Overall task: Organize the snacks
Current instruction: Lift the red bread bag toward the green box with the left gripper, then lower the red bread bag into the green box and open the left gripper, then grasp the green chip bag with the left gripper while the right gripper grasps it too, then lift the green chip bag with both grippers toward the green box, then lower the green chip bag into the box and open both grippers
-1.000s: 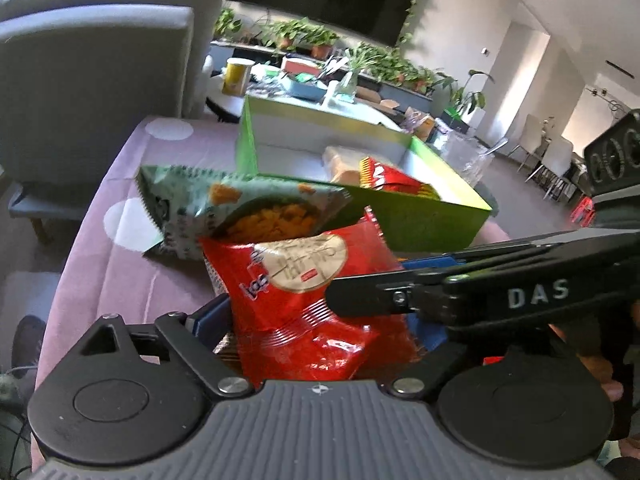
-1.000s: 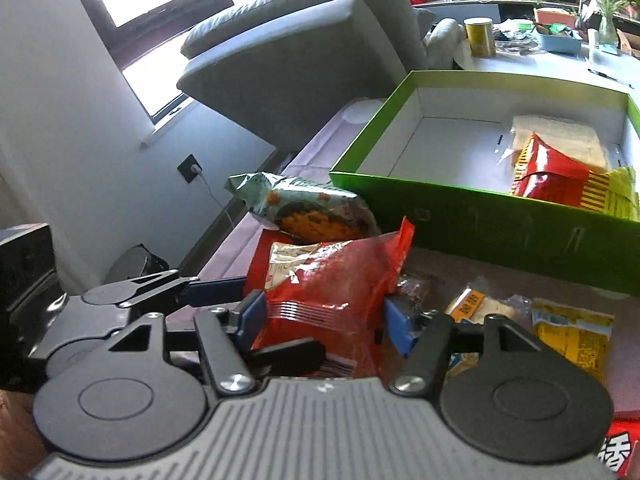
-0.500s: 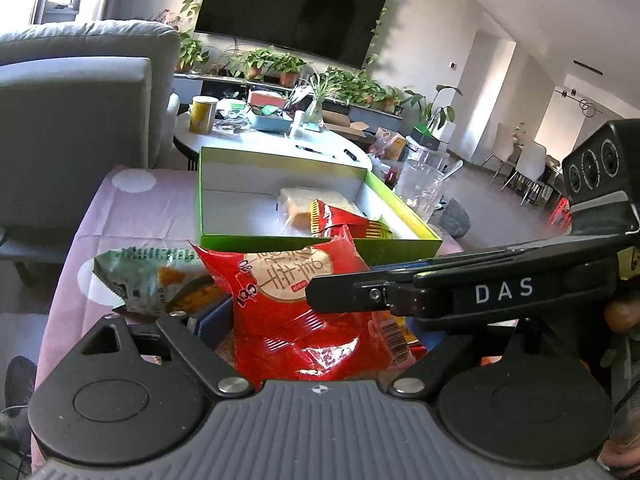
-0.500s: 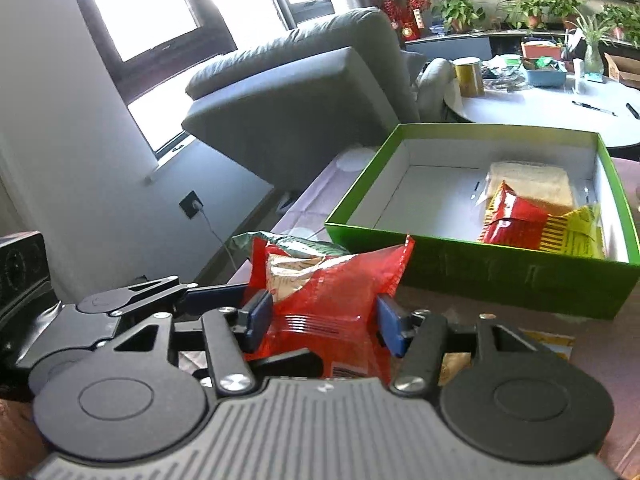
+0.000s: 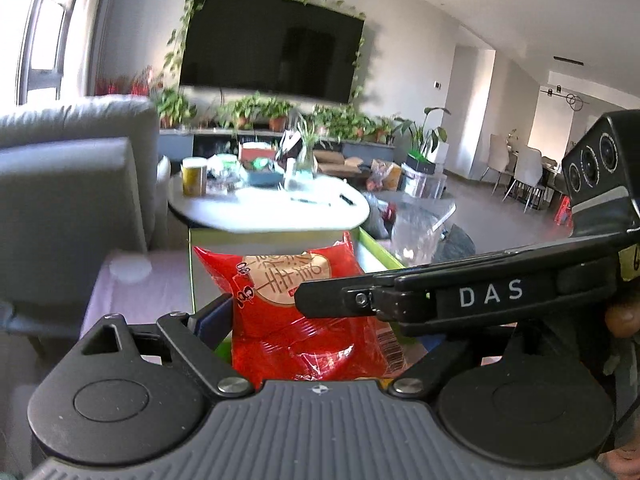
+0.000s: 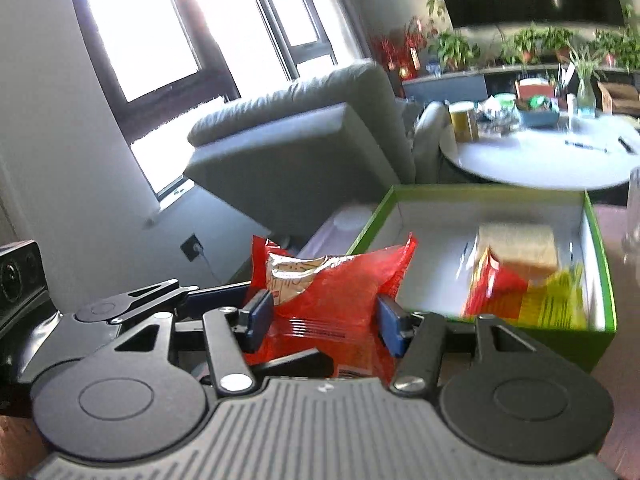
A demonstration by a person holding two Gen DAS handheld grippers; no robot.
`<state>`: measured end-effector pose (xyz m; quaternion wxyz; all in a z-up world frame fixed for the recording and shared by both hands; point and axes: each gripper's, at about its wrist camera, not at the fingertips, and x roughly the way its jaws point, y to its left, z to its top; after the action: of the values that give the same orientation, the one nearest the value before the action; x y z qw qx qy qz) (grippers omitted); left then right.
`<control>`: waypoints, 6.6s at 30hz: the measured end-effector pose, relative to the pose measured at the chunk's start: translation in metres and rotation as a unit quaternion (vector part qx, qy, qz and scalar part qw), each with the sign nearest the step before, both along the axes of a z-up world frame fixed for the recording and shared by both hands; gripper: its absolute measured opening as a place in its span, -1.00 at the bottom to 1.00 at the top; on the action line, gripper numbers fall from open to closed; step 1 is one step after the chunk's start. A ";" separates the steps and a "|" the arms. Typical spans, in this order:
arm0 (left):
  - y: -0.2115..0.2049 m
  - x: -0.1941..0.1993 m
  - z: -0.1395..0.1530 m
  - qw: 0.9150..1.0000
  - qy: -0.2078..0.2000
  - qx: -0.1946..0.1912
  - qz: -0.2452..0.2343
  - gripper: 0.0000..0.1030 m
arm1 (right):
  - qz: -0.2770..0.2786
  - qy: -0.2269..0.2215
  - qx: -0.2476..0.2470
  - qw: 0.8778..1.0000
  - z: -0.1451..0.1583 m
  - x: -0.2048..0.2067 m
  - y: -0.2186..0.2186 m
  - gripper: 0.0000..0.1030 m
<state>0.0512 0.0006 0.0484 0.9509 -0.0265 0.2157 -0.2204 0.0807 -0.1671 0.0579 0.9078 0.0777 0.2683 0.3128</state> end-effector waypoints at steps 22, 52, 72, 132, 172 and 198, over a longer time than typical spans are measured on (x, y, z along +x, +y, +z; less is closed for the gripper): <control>-0.016 0.092 0.002 0.999 0.006 0.032 -0.011 0.74 | -0.020 0.000 0.047 0.999 0.004 0.083 -0.014 0.08; 0.023 0.076 -0.025 0.998 0.041 0.026 0.050 0.71 | -0.040 0.028 0.040 0.998 -0.020 0.067 -0.032 0.08; 0.074 0.039 -0.098 0.983 0.167 0.003 0.080 0.68 | 0.024 0.087 -0.025 0.996 -0.050 0.033 0.025 0.08; 0.081 0.029 -0.091 0.977 0.171 -0.018 0.123 0.65 | -0.042 0.179 -0.012 0.983 -0.075 0.046 0.019 -0.02; 0.031 0.020 -0.075 0.988 0.148 0.021 0.045 0.48 | -0.036 0.168 -0.033 0.985 -0.062 0.032 0.030 -0.09; -0.004 0.037 -0.013 0.997 0.071 0.039 0.019 0.48 | -0.051 0.090 0.025 0.994 -0.016 0.031 -0.006 -0.09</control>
<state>0.0877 -0.0039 0.0356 0.9376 -0.0089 0.2903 -0.1909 0.1113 -0.1728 0.0420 0.8924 0.1414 0.3372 0.2646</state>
